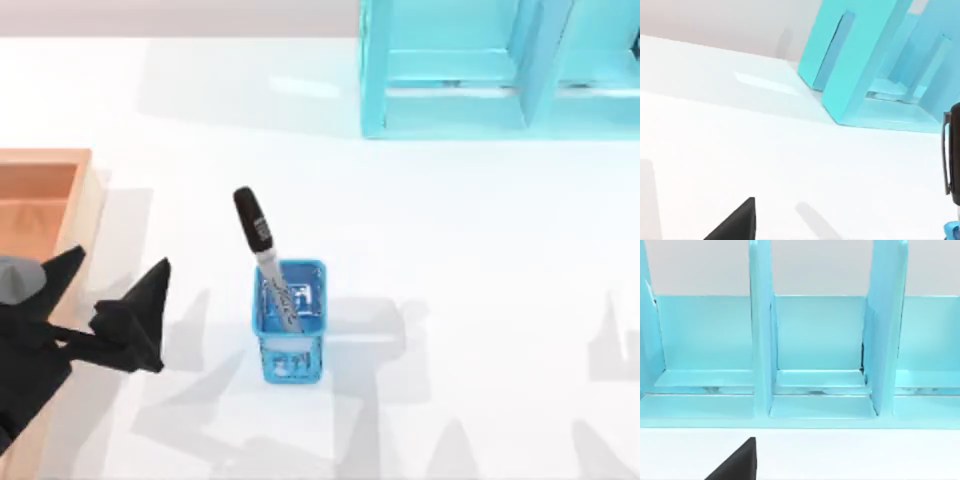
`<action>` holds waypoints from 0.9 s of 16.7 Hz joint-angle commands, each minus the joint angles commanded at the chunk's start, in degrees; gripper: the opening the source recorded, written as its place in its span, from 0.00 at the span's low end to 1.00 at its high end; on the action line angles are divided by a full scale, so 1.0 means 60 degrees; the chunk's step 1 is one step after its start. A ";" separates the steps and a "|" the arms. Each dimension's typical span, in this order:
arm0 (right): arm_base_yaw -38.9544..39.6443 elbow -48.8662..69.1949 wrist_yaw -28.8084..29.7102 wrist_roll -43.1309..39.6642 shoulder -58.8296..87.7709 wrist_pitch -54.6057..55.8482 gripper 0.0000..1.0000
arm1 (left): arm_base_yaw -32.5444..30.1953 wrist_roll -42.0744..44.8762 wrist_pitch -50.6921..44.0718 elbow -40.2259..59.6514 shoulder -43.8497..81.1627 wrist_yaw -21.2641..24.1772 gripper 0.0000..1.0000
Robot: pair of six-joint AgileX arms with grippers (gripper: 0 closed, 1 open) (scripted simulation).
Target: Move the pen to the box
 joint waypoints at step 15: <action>0.0000 0.0000 0.0000 0.0000 0.0000 0.0000 1.00 | -0.1481 -0.1760 0.5473 -0.0063 0.6164 0.1288 1.00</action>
